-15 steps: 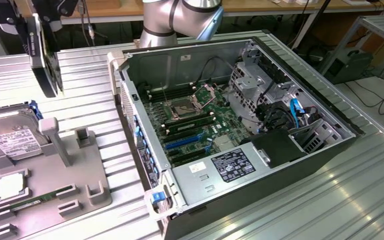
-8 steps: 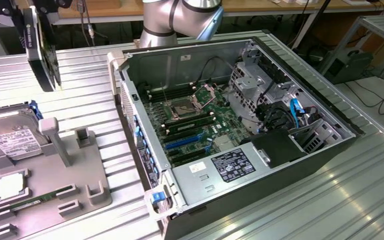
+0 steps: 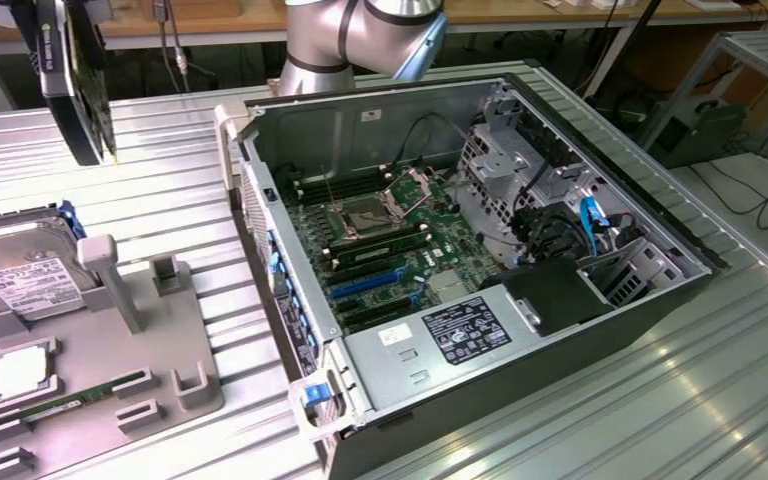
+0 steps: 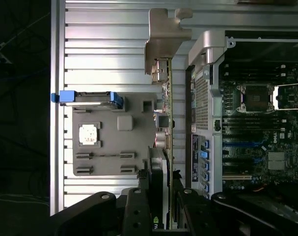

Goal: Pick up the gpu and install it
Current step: 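Pick up the gpu and move the gpu toward the slot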

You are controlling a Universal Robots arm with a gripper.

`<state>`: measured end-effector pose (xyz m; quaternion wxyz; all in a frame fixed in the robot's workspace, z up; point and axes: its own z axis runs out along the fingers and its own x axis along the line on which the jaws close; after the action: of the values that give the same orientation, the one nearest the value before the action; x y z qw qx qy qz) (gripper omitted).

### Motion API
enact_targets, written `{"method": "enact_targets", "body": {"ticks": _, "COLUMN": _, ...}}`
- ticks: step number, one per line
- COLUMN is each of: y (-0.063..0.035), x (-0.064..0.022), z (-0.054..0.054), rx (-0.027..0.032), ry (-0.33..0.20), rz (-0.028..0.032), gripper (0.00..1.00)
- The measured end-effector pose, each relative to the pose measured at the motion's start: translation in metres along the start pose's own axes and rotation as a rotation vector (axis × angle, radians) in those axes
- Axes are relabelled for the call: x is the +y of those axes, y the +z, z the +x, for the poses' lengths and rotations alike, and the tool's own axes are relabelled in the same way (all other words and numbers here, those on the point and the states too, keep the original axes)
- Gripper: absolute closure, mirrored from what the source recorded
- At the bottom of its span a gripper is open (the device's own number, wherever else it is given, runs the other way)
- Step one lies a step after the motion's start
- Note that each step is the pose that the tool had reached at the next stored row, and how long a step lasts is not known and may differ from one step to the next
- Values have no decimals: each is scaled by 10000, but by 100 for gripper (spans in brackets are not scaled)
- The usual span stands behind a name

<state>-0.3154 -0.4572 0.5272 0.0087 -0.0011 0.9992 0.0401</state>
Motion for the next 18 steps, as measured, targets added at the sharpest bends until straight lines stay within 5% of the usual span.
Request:
{"method": "enact_targets", "body": {"ticks": 8, "y": -42, "x": 3, "z": -7, "rx": 0, "ry": -2, "rz": -9, "gripper": 73}}
{"method": "enact_targets", "body": {"ticks": 14, "y": -23, "x": 1, "z": -245, "rx": 1, "ry": 0, "rz": -9, "gripper": 73}}
{"method": "enact_targets", "body": {"ticks": 18, "y": 28, "x": -33, "z": -289, "rx": 0, "ry": 0, "rz": -18, "gripper": 73}}
